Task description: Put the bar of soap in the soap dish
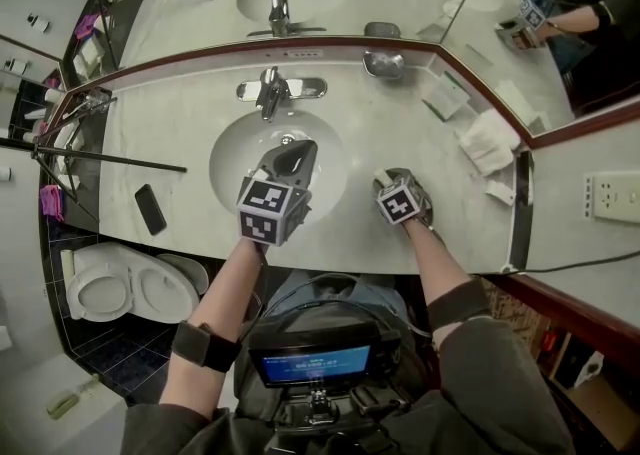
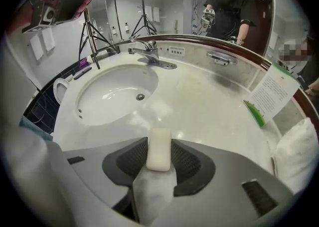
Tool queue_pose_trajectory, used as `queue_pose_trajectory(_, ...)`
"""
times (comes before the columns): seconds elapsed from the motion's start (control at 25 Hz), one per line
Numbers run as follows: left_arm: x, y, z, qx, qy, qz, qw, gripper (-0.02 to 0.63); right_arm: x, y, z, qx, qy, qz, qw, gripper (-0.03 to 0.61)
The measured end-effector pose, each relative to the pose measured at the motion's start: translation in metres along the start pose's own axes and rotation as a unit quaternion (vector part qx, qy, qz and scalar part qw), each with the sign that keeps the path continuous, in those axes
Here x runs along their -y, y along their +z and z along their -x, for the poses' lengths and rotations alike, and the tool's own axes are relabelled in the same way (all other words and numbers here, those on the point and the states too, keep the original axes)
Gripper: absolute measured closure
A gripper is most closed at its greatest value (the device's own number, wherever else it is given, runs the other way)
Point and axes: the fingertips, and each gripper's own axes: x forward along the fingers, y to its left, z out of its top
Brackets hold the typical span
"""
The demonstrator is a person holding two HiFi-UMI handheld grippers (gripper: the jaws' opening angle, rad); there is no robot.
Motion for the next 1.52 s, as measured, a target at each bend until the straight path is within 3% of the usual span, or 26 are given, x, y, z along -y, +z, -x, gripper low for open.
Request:
queue_pose_trajectory(0.4,0.003,-0.003,-0.001,0.003,-0.005,0.001,1.0000,0.611,0.000,0.007,0.011,0.013,-0.003,0.005,1.000,0.383)
queue_pose_trajectory(0.64,0.008,-0.003,-0.006,0.012,-0.018,0.008,0.9997,0.611,-0.002,0.036,0.047,0.065,0.009,-0.020,0.998,0.397)
queue_pose_trajectory(0.84,0.016,-0.005,-0.012,0.014,-0.036,0.010,0.9992,0.611,0.006,0.060,0.086,0.120,-0.002,-0.012,0.993,0.508)
queue_pose_trajectory(0.96,0.020,-0.006,-0.016,0.014,-0.043,0.006,0.9990,0.611,0.016,0.074,0.116,0.160,-0.011,-0.029,0.987,0.560)
queue_pose_trajectory(1.2,0.026,-0.003,-0.018,0.023,-0.054,-0.005,0.9982,0.611,0.040,0.089,0.188,0.243,-0.020,-0.097,0.965,0.560)
queue_pose_trajectory(1.52,0.031,-0.003,-0.019,0.027,-0.058,-0.017,0.9978,0.612,0.072,0.064,0.234,0.283,-0.061,-0.157,0.944,0.560)
